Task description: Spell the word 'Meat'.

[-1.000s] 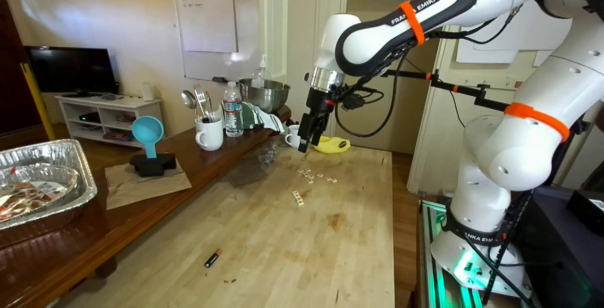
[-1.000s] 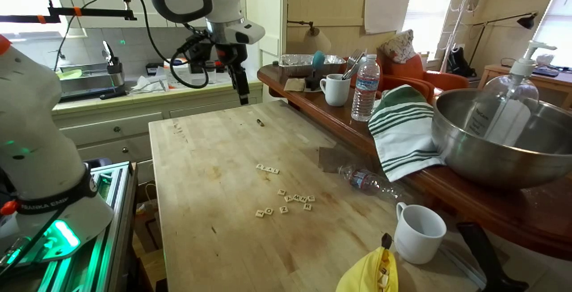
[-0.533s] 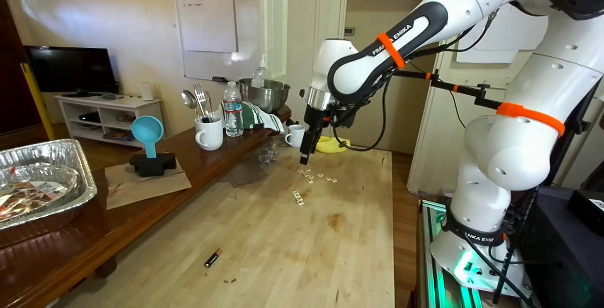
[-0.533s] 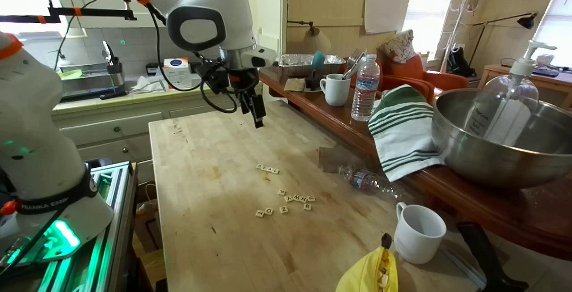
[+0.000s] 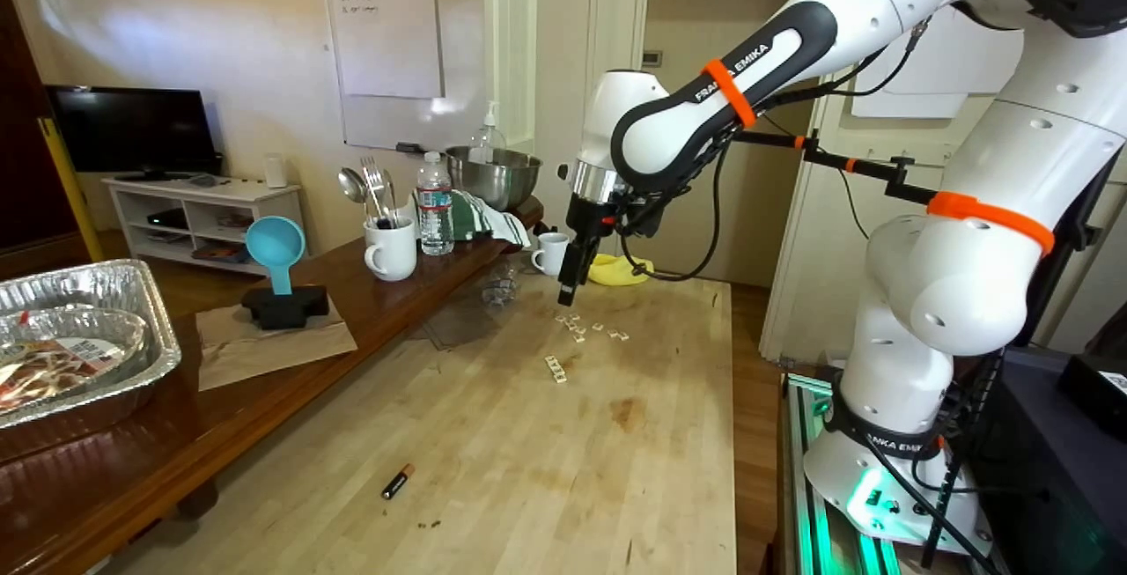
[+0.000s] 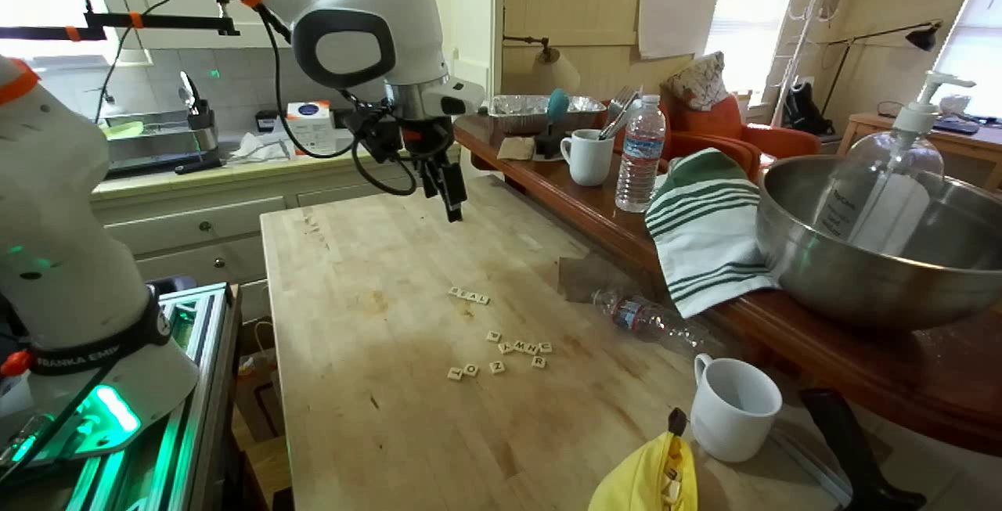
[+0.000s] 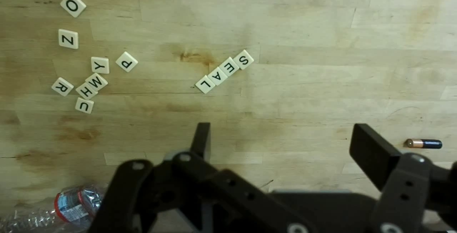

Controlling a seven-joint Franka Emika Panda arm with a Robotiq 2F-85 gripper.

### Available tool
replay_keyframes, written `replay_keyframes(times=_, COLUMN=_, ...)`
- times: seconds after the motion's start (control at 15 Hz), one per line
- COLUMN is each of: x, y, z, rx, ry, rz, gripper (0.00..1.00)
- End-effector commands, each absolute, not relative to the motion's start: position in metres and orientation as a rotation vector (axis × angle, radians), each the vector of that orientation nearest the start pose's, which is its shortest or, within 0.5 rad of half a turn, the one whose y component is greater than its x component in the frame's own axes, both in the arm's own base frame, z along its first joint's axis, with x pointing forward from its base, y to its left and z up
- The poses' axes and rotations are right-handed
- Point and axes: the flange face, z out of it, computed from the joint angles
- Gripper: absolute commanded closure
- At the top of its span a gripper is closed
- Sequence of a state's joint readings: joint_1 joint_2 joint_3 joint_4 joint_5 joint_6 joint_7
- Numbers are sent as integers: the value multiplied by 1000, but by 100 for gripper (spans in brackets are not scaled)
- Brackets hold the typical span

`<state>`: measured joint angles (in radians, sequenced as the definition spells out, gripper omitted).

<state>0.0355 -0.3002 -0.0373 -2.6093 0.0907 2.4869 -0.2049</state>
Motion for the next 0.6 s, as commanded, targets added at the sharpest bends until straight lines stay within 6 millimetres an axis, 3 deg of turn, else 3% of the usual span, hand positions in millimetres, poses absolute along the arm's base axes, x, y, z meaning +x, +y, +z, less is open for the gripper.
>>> replay_keyframes(times=0.0, x=431, y=6, z=364, rx=-3027, ry=-423, rz=-237, gripper=0)
replay_keyframes(times=0.33, x=438, y=7, z=340, rx=-2991, ry=-822, rz=-168, gripper=0)
replay_keyframes(times=0.53, x=442, y=2, z=329, rx=-2974, ry=-953, rz=-182, gripper=0)
